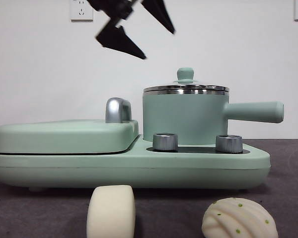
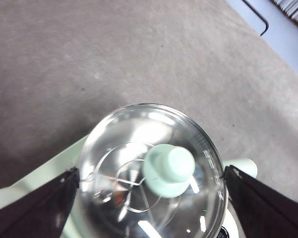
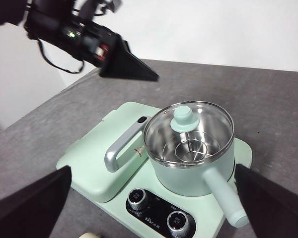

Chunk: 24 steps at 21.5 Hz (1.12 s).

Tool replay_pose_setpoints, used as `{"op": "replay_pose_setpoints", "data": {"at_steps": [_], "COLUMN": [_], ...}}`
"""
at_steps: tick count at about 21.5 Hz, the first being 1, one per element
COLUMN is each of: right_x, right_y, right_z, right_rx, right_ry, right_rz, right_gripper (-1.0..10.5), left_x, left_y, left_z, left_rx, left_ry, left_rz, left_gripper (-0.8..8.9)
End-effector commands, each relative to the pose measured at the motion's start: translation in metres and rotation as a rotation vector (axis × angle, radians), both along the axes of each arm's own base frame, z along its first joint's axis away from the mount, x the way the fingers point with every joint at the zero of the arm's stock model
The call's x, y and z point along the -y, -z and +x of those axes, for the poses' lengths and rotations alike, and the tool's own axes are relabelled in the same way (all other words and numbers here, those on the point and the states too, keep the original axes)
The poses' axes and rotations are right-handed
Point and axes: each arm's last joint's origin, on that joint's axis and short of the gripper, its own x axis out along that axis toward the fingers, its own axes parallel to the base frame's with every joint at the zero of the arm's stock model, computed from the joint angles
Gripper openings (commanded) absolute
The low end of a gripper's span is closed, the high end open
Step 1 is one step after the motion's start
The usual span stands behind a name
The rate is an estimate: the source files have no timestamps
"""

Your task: Put the buns in a small steamer

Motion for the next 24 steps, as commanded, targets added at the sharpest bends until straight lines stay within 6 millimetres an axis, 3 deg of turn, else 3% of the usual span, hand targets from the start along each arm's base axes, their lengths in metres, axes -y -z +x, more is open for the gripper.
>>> {"op": "replay_pose_setpoints", "data": {"at_steps": [1,9,18,21,24], "right_x": [0.000,0.000,0.000,0.000,0.000], "right_y": [-0.004,-0.003,-0.002,-0.002,-0.002], "right_z": [-0.001,-0.001,-0.002,-0.002,-0.002], "right_rx": [0.013,-0.004,-0.011,-0.011,-0.010], "right_ry": [-0.004,-0.004,-0.004,-0.004,-0.004], "right_rz": [0.004,0.003,0.003,0.003,0.003], "right_gripper": [5.2,5.2,5.2,5.2,5.2], "left_x": [0.021,0.067,0.075,0.075,0.077], "left_y": [0.004,0.023,0.035,0.037,0.042], "left_z": [0.002,-0.012,-0.011,-0.012,-0.012], "left_rx": [0.064,0.164,0.131,0.123,0.109], "left_ry": [0.033,0.031,0.042,0.043,0.057], "left_rz": [0.030,0.149,0.167,0.173,0.195], "left_gripper": [4.77,4.69,4.25,3.30,3.30]}}
